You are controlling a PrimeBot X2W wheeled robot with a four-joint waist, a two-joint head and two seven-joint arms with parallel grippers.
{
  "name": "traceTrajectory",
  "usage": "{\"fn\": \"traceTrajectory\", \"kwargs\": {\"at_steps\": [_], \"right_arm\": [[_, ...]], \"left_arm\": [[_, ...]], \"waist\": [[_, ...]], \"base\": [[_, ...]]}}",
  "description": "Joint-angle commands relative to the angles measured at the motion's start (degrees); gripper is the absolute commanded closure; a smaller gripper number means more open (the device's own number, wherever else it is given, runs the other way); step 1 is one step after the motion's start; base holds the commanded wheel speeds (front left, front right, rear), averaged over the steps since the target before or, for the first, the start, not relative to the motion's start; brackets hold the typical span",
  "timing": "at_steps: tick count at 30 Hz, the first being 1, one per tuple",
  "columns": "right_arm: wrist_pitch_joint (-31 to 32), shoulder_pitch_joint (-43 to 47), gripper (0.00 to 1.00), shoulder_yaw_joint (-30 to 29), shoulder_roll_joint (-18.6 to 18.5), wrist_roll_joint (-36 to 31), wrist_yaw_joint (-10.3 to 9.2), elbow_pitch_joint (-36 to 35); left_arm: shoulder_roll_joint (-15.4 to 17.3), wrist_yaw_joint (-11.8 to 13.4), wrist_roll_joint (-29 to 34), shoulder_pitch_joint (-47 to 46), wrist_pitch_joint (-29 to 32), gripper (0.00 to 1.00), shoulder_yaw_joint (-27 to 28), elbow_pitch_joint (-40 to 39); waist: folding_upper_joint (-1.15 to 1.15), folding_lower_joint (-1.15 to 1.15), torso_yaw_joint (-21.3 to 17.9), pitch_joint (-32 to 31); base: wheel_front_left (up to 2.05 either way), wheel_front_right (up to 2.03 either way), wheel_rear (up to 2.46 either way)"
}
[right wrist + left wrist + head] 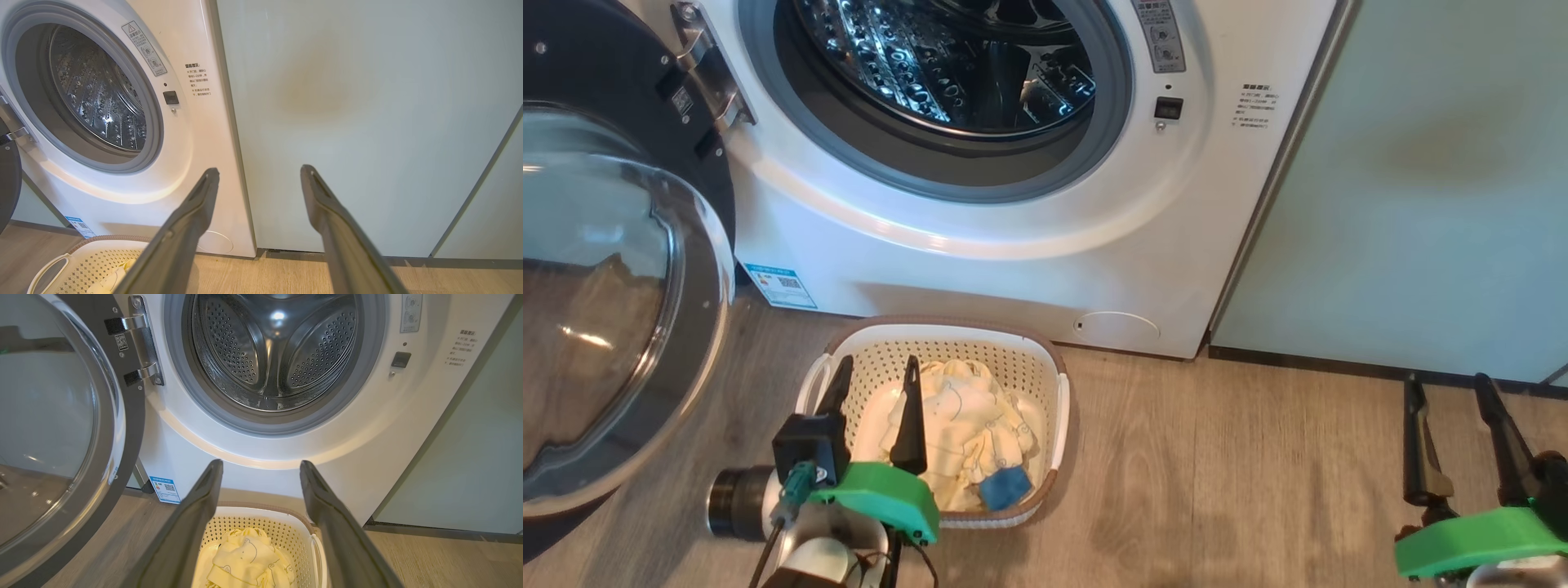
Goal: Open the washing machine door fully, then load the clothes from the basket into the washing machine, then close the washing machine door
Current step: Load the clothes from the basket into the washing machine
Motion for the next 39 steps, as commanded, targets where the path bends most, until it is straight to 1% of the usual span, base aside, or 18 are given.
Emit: {"fn": "traceTrajectory", "kwargs": {"at_steps": [1,8,13,17,22,28,34,39], "right_arm": [[-0.85,-2.19,0.00,1.19,-0.58,0.28,-0.16,-1.62],[-0.90,-2.41,0.00,1.31,-0.58,0.23,-0.16,-1.74],[-0.85,-2.94,0.00,1.75,-0.57,0.14,-0.16,-1.93],[-0.77,-3.58,0.00,2.12,-0.57,0.12,-0.16,-2.14],[-0.76,-4.78,0.00,2.55,-0.57,0.06,-0.16,-2.69],[-1.03,-7.04,0.00,2.98,-0.57,0.02,-0.16,-3.60],[-1.57,-10.36,0.00,3.93,-0.57,0.49,-0.16,-4.04],[-2.10,-13.43,0.00,4.85,-0.57,0.97,-0.16,-3.98]], "left_arm": [[1.28,0.36,0.10,-3.02,-0.47,0.00,1.97,-1.19],[1.44,-0.37,0.01,-4.16,-0.45,0.00,1.34,0.27],[1.44,-1.92,-0.31,-6.35,0.03,0.00,0.47,3.15],[1.10,-3.81,-1.16,-9.08,0.54,0.00,-0.08,7.04],[0.06,-6.61,-2.64,-13.95,0.78,0.00,-0.42,14.26],[-1.70,-10.34,-4.36,-20.97,-0.31,0.00,-0.52,25.58],[-2.90,-13.22,-5.70,-28.22,-0.79,0.00,-0.21,37.03],[-3.04,-15.77,-6.07,-34.38,-0.26,0.00,-0.66,45.40]], "waist": [[0.00,0.00,0.05,0.14],[0.00,0.00,0.10,0.93],[0.00,0.00,-0.13,2.33],[0.00,0.00,-0.48,3.92],[0.00,0.00,-1.25,6.83],[0.00,0.00,-2.77,11.58],[0.00,0.00,-4.97,17.84],[0.00,0.00,-6.57,23.40]], "base": [[0.00,0.00,0.00],[0.00,0.00,0.00],[0.00,0.00,0.00],[0.00,0.00,0.00],[0.00,0.00,0.00],[0.00,0.00,0.00],[0.00,0.00,0.00],[0.00,0.00,0.00]]}}
